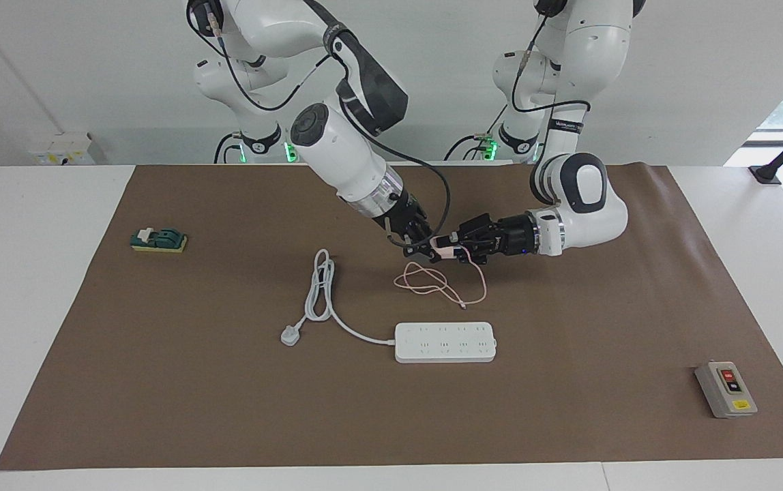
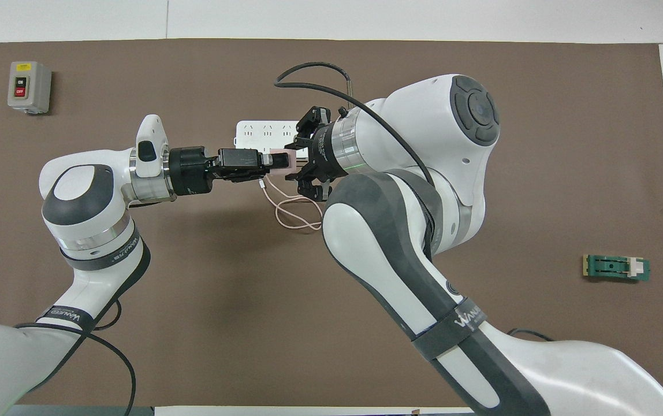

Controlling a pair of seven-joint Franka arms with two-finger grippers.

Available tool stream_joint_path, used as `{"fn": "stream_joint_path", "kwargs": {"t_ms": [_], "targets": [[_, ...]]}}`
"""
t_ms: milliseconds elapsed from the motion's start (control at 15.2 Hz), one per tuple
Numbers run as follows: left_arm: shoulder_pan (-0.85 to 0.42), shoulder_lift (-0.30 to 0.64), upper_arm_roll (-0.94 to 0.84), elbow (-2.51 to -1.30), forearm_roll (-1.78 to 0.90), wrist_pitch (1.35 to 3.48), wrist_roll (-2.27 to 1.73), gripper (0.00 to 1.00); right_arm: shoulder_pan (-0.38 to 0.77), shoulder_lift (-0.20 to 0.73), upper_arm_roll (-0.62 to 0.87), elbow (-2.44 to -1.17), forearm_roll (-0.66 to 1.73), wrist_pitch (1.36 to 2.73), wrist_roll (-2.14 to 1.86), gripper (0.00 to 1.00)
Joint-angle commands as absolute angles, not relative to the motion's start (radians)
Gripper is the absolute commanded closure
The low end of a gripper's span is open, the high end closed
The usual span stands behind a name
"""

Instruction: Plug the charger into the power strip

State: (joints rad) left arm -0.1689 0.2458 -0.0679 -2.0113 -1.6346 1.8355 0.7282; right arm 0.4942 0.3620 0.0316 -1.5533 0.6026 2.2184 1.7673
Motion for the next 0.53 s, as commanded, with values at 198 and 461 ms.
{"fn": "stream_joint_path", "kwargs": {"t_ms": [198, 461], "targets": [[-0.114, 0.226, -0.063, -1.899, -1.294, 1.737, 0.638, 1.00, 0.494, 0.365, 0.028, -1.559, 0.580, 2.238, 1.779, 0.00], [-0.133, 0.238, -0.066, -1.748, -0.934, 1.746, 0.633, 1.00, 0.492, 0.364, 0.028, -1.559, 0.580, 2.238, 1.782, 0.00]]}}
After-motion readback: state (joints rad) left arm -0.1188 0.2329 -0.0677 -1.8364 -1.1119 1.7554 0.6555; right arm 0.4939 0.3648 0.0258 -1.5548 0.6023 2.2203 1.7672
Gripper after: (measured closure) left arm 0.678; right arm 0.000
